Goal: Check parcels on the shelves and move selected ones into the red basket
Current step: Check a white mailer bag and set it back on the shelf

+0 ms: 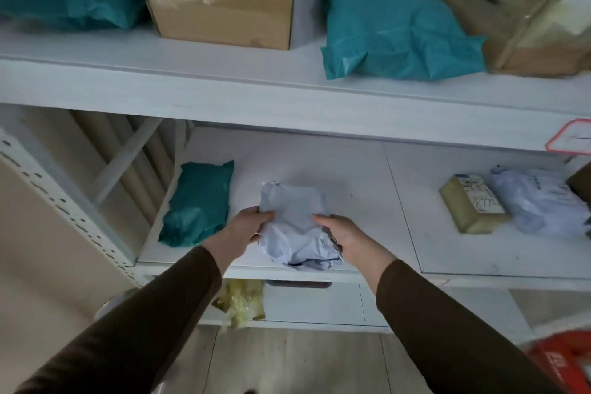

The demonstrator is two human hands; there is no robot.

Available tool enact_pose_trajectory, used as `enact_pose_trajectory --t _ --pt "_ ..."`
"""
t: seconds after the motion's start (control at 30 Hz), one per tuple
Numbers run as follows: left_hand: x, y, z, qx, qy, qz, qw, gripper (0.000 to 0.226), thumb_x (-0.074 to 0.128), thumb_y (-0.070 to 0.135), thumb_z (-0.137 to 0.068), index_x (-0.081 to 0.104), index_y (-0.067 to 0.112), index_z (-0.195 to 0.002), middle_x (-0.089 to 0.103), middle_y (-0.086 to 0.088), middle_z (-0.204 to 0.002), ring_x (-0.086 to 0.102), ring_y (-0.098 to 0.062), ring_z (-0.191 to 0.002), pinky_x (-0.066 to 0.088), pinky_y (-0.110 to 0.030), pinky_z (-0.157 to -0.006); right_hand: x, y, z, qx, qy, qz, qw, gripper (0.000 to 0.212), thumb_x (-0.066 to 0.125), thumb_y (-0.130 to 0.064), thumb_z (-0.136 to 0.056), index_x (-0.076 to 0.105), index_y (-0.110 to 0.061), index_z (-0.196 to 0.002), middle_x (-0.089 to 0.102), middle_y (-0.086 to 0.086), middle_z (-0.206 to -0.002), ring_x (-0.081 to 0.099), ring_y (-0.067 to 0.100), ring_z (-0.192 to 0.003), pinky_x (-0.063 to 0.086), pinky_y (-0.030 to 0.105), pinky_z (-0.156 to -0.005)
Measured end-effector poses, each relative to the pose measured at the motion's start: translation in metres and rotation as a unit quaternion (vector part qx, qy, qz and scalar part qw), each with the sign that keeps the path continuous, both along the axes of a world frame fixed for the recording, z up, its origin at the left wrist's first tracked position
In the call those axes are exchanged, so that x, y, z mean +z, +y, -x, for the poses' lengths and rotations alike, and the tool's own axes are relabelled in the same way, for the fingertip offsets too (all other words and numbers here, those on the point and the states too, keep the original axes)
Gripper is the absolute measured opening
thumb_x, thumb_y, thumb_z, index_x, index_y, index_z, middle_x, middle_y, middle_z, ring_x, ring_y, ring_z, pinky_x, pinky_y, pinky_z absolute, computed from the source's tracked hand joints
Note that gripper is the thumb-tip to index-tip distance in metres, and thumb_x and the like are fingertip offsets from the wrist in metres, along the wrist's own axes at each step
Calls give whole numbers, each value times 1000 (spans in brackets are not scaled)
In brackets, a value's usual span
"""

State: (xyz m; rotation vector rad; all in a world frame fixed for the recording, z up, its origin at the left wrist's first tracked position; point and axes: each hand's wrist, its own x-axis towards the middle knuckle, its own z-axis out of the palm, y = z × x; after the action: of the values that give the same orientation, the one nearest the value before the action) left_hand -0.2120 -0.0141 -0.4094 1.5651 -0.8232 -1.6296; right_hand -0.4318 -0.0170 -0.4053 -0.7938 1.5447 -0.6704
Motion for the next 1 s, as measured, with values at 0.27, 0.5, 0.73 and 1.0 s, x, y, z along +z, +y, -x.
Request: enact_pose_trajectory --t 0.27,0.5,0.73,1.0 --pt "44 68 -1 -34 119 95 988 21 58 17 -106 72 5 -114 77 -3 -92 69 -19 -84 54 -29 -82 23 71 33 28 -150 45 987 61 79 -45 -87 61 -15 -138 73 11 -131 66 35 -126 48 49 -113" --pt "96 101 5 -124 14 183 975 26 57 36 -106 71 14 -104 67 1 -85 58 -15 -74 45 -27 -71 57 94 53 19 -177 -6 984 59 88 -56 -68 74 -14 -106 72 15 -110 66 34 -108 52 41 -91" --pt "126 107 13 -155 -20 226 962 34 60 46 -103 74 18 -118 71 3 -91 62 -17 -85 48 -29 -79 75 101 68 18 -250 -12 968 68 87 -51 -71 68 -11 -123 68 17 -117 69 33 -104 61 39 -78" --pt "122 121 18 -194 10 299 934 45 73 27 -92 69 16 -135 65 -19 -112 62 -22 -106 48 -36 -103 68 109 75 44 -226 123 965 63 56 -5 -81 54 -10 -144 65 19 -136 62 30 -118 44 46 -108"
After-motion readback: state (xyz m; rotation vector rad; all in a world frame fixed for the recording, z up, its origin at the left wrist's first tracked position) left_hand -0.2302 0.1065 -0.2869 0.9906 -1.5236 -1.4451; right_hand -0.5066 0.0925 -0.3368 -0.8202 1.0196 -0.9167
